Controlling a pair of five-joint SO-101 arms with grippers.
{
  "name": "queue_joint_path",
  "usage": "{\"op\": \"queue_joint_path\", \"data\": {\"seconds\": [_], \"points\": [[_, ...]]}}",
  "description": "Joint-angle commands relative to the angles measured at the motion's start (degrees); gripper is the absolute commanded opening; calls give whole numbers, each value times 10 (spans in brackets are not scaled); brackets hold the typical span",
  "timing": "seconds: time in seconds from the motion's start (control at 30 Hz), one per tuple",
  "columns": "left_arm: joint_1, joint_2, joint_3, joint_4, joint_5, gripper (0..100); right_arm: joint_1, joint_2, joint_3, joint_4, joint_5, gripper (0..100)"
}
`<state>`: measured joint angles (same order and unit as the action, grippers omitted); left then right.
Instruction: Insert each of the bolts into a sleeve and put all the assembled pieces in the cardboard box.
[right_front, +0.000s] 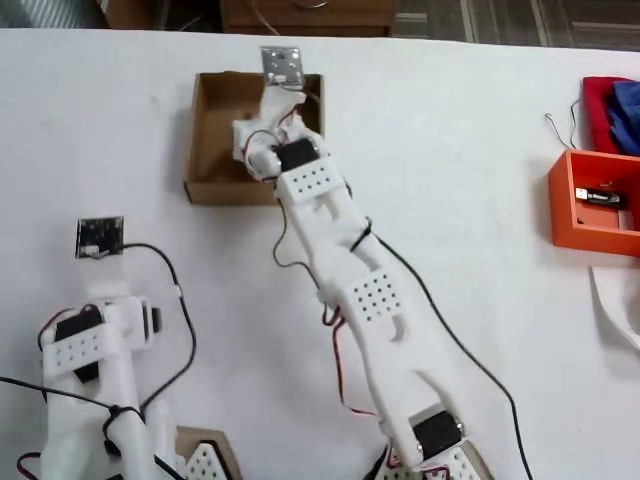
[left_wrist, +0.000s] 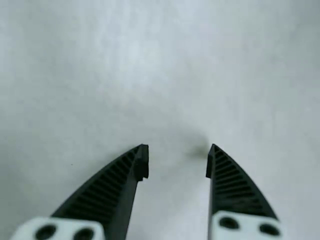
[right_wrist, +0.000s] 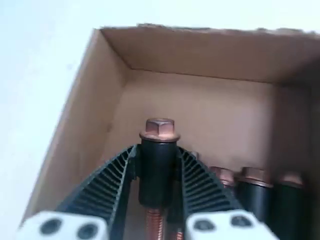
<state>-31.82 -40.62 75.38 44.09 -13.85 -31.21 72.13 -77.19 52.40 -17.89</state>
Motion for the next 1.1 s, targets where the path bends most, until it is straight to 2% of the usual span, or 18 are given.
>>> {"op": "queue_joint_path", "data": {"seconds": [0.0,1.07], "points": [[-3,-9,0,-4,3,203,-18,-15,-38,-20,-4,22],[-3,-9,0,-4,3,203,-28,44,-37,9,-8,21]]}}
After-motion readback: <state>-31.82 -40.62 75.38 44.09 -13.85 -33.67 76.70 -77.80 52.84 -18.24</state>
